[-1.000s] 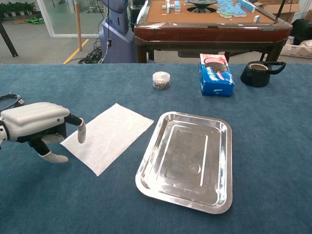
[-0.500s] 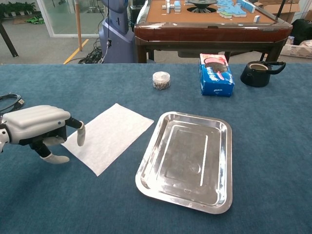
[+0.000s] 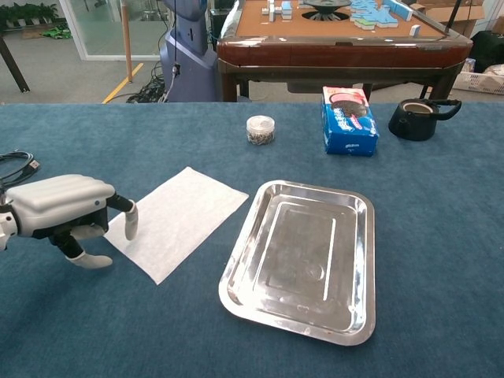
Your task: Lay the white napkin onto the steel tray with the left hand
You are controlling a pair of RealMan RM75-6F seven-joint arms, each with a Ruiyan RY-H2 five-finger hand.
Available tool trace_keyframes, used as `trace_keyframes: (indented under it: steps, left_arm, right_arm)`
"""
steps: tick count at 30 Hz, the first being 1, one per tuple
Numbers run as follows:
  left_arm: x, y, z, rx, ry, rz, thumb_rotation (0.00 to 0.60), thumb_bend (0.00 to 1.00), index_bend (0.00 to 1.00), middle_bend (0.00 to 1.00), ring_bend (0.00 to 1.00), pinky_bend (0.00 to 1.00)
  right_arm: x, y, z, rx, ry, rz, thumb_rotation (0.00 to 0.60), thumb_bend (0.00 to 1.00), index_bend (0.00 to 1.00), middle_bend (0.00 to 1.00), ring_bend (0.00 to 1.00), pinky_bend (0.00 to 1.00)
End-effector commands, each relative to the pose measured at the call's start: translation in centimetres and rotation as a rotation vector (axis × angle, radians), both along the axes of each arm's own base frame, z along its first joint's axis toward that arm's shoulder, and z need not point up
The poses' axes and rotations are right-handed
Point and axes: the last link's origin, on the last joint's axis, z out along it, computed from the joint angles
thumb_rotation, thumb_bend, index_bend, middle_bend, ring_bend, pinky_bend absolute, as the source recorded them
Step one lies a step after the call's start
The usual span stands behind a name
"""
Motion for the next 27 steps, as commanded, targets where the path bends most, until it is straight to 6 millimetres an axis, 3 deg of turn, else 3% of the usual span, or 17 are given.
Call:
trace_keyframes:
  steps: [1,19,27]
  left_arm:
    - [0.01,-0.02,-0.07,-0.001,-0.001,0.000,0.600,0.24,0.47,1.00,1.00,1.00]
    - [0.02,-0.22,-0.51,-0.012,-0.009,-0.002,0.600,0.25,0.46,1.00,1.00,1.00]
    - [0.04,-0.22,-0.70,0.001,-0.024,0.001,0.600,0.25,0.38,1.00,1.00,1.00]
  right_arm:
    - [0.00,0.00,0.02,-0.001,-0.001,0.000,0.600,0.03,0.36,0.26,0.12,0.23]
    - [-0.03,0.01,0.14,-0.003,-0.001,0.000,0.600,0.03,0.36,0.26,0.12,0.23]
    - [-0.04,0.01,0.18,-0.004,-0.002,-0.001,0.600,0.03,0.36,0.26,0.12,0.23]
